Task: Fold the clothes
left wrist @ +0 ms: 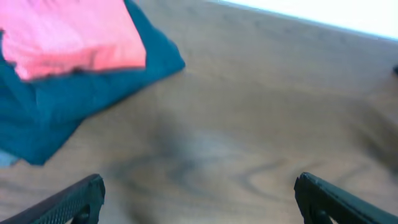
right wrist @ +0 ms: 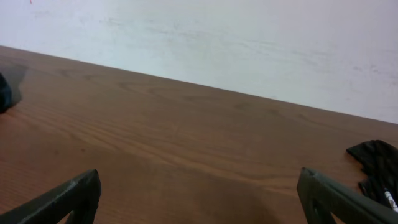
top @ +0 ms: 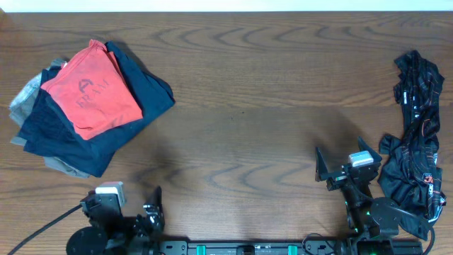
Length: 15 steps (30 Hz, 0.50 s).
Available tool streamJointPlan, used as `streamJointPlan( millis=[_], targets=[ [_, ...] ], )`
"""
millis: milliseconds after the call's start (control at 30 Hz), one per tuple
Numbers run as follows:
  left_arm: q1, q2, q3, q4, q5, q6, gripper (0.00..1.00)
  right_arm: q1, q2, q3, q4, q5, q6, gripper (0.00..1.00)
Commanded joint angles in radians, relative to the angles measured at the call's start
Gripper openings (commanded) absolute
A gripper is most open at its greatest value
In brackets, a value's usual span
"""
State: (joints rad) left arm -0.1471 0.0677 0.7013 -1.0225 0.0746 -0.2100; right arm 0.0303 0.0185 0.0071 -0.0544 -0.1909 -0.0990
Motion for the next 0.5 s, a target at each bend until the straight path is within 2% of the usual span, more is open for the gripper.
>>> streamJointPlan(
  millis=[0,100,200,300,467],
  targets=[
    [0.043,-0.066,-0.108,0.071,-0.021,-0.002,0.98,0.012,-0.008,-0.001,-0.002,0.0,-0.014,0.99],
    [0.08,-0.065,-0.203,0.171,-0.016,-0.002,0.98,0.012,-0.008,-0.001,-0.002,0.0,-0.014,0.99],
    [0.099,-0.066,-0.315,0.344,-0.041,-0.002,0.98,0.012,-0.008,-0.001,-0.002,0.0,-0.014,0.99],
    [0.099,-0.066,-0.449,0.593,-0.085,-0.002,0.98,0.012,-0.008,-0.001,-0.002,0.0,-0.014,0.99],
    [0.099,-0.066,-0.628,0.924,-0.094,-0.002,0.98,0.012,-0.008,-0.001,-0.002,0.0,-0.014,0.99]
  ],
)
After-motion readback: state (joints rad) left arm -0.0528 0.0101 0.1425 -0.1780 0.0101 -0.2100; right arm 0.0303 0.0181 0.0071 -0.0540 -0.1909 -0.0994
